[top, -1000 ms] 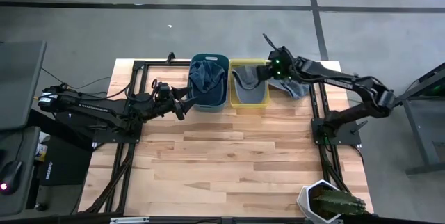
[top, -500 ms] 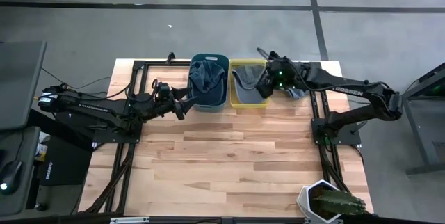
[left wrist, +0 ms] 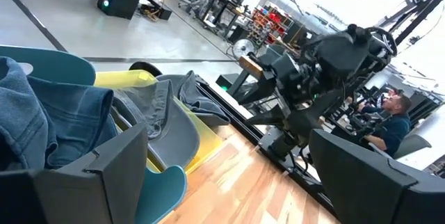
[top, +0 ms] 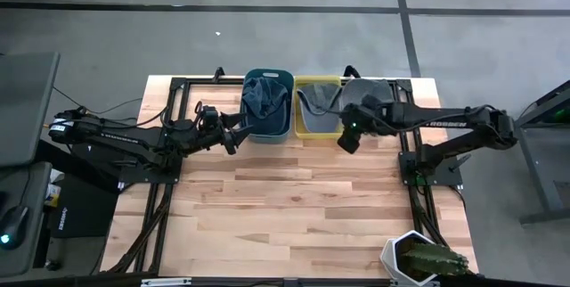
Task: Pick & Place hat
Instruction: Put the gray cap into the yellow bin
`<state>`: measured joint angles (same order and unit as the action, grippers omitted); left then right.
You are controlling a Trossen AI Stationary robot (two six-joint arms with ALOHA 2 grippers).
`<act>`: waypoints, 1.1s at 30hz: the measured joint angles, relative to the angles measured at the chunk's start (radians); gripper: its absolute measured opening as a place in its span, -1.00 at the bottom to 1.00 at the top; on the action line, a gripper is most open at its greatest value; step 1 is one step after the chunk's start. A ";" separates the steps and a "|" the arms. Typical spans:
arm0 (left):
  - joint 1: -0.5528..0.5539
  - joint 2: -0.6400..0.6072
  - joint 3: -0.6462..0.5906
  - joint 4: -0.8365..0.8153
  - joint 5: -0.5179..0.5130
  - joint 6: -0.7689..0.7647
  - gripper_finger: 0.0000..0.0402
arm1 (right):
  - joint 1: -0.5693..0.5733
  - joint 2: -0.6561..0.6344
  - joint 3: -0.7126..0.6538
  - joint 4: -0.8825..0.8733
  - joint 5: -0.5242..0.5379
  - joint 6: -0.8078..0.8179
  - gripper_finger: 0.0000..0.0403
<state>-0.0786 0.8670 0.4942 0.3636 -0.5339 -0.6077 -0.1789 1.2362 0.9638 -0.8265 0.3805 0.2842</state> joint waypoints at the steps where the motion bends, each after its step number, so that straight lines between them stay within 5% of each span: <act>1: 0.000 0.000 0.000 0.000 0.000 -0.001 0.70 | 0.009 0.000 0.000 -0.022 0.022 0.004 0.07; 12: 0.000 0.000 0.000 0.000 0.002 -0.005 0.70 | -0.006 0.126 0.000 -0.232 0.119 0.114 0.07; 33: 0.000 0.000 0.000 0.000 0.055 -0.030 0.70 | -0.156 0.421 0.000 -0.210 0.347 0.090 0.07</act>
<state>-0.0788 0.8672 0.4942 0.3637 -0.4791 -0.6376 -0.3353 1.6573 0.9638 -1.0368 0.7275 0.3746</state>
